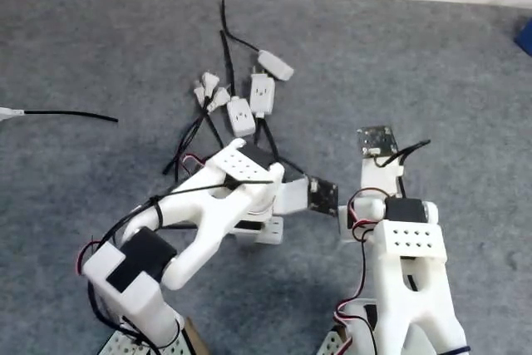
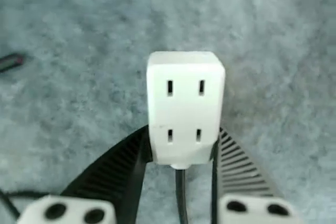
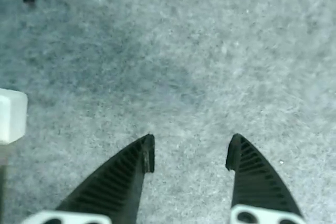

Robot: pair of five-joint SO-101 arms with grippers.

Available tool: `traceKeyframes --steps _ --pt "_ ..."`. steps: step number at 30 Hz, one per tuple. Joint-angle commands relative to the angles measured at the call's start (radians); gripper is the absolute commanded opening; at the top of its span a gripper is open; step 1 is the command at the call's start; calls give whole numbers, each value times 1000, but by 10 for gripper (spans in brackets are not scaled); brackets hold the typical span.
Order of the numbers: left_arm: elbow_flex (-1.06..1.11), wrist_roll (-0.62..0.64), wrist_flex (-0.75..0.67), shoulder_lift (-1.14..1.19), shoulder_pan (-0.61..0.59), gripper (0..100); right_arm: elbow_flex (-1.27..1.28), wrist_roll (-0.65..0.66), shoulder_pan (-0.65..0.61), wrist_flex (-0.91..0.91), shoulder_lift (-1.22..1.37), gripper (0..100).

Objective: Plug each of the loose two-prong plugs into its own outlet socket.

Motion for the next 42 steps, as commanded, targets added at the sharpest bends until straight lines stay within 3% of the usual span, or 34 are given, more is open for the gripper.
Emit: traceKeyframes --steps 1,7,11,14,19,25,31,34,38,42 --pt "-38 29 34 -119 -10 206 -2 12 -12 -8 -12 224" --pt "-33 29 137 -275 -59 210 -2 12 -12 -7 -12 224" --pt "-21 32 132 -300 -97 208 -4 20 -12 16 -12 224" --pt "-67 37 126 -291 -228 207 -31 86 -12 61 -10 224" --pt "-150 98 21 -229 -470 210 -97 84 -35 77 13 224" --pt "-236 158 14 -131 -631 207 -449 58 -179 165 302 224" --pt "-311 190 14 -108 -705 207 -1044 44 -277 348 743 224" --pt "-377 235 -8 -93 -731 207 -1262 -49 -266 435 888 224" --pt "-503 293 -40 22 -711 210 -1262 -106 -254 489 894 224" --pt "-710 359 -9 232 -670 210 -1003 -60 -245 374 750 224"
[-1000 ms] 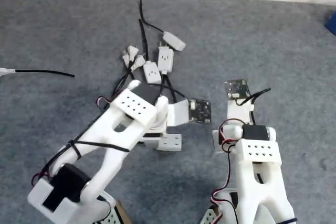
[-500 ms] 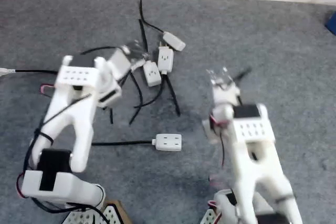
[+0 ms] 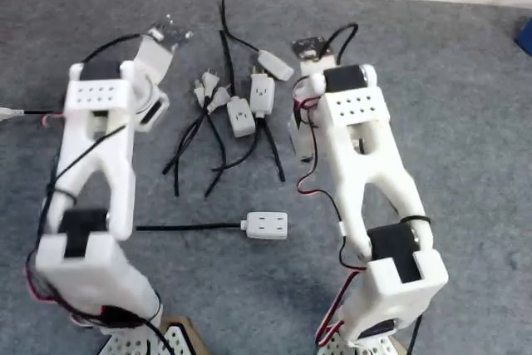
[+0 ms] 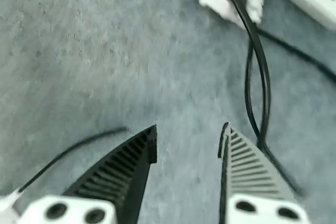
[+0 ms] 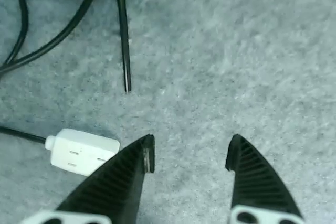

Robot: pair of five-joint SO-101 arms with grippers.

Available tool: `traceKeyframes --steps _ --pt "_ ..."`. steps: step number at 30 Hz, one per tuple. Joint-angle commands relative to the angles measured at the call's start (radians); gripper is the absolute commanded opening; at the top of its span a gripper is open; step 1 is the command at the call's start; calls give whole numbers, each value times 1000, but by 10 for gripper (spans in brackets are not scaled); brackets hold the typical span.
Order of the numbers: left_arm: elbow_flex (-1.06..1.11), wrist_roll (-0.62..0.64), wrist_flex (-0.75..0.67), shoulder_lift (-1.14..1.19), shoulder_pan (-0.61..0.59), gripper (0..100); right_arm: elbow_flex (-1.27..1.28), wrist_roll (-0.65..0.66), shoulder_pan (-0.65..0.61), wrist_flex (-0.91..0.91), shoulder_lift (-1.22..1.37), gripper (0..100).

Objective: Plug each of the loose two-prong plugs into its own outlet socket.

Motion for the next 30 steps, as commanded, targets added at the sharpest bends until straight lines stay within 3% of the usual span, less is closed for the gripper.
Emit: traceKeyframes --steps 1,6,15,22,30 --pt "-226 69 35 156 42 210 232 34 25 -159 -171 224" --pt "-585 100 186 414 87 209 634 60 36 -409 -315 224" --pt "-1147 101 384 782 150 207 763 61 156 -414 -463 224" --pt "-1366 110 446 929 174 207 872 63 185 -415 -564 224" --pt "-1406 180 443 928 228 207 929 63 180 -450 -605 224"
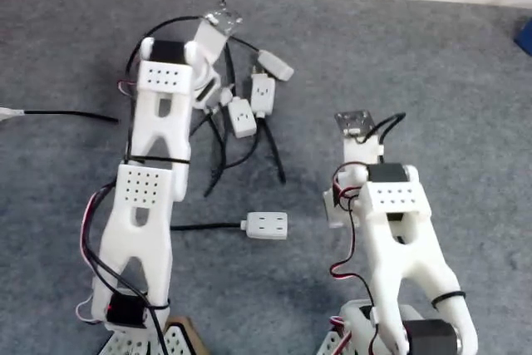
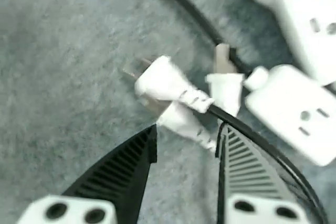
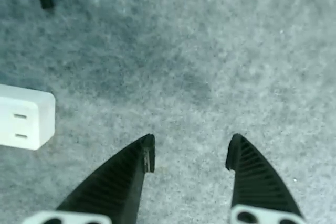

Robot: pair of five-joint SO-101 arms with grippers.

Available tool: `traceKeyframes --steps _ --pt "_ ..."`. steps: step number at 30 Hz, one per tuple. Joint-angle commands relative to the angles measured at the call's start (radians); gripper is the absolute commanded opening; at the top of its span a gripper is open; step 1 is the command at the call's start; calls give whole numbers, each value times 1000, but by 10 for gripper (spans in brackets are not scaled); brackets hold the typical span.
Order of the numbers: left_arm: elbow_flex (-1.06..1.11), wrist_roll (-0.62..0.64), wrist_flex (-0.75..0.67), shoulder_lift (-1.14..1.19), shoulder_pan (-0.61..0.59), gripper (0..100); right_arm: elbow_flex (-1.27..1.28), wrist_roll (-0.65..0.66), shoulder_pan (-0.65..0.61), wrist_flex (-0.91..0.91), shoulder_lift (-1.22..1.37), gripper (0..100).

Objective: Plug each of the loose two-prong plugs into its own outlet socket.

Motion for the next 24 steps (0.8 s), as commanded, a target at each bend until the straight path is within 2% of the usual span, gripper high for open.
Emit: traceKeyframes --steps 1,7,17,24 --pt "-39 35 5 -21 36 207 -4 12 10 -12 -38 224" --pt "-10 32 2 24 31 207 -4 12 10 -12 -38 224" --pt "-19 29 -55 119 -105 207 -2 12 10 -8 -42 224" --pt "-16 -34 -48 170 -85 207 -2 12 8 -8 -39 224"
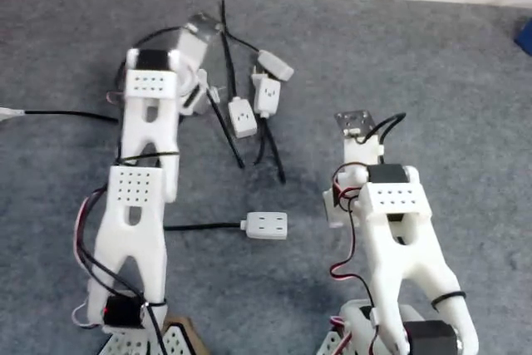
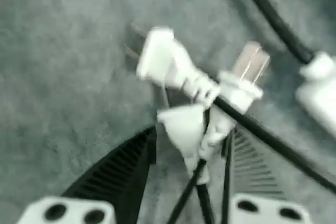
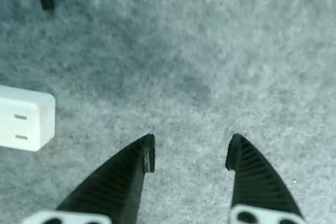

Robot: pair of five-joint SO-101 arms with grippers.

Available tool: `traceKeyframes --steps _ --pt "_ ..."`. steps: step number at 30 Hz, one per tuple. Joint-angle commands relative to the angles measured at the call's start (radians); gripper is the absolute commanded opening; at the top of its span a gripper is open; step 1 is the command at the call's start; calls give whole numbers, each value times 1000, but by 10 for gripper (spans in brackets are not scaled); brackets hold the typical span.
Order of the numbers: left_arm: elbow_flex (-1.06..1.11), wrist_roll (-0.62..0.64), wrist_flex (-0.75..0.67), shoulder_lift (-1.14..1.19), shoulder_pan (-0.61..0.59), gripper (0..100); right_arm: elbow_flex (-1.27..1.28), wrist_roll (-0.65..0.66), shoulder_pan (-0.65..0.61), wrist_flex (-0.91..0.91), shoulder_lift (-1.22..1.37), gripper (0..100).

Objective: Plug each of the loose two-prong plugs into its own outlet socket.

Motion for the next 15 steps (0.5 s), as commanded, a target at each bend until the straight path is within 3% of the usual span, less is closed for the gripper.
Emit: traceKeyframes --steps 1,4,8,15 --pt "4 -25 -2 33 12 207 -2 12 8 -5 -33 224" --pt "-5 -25 -2 41 16 173 -2 12 8 -5 -33 224" --pt "-59 -84 12 19 16 0 -2 12 8 -5 -33 224" --pt "-177 -94 138 -151 97 5 -2 8 13 -5 -38 224"
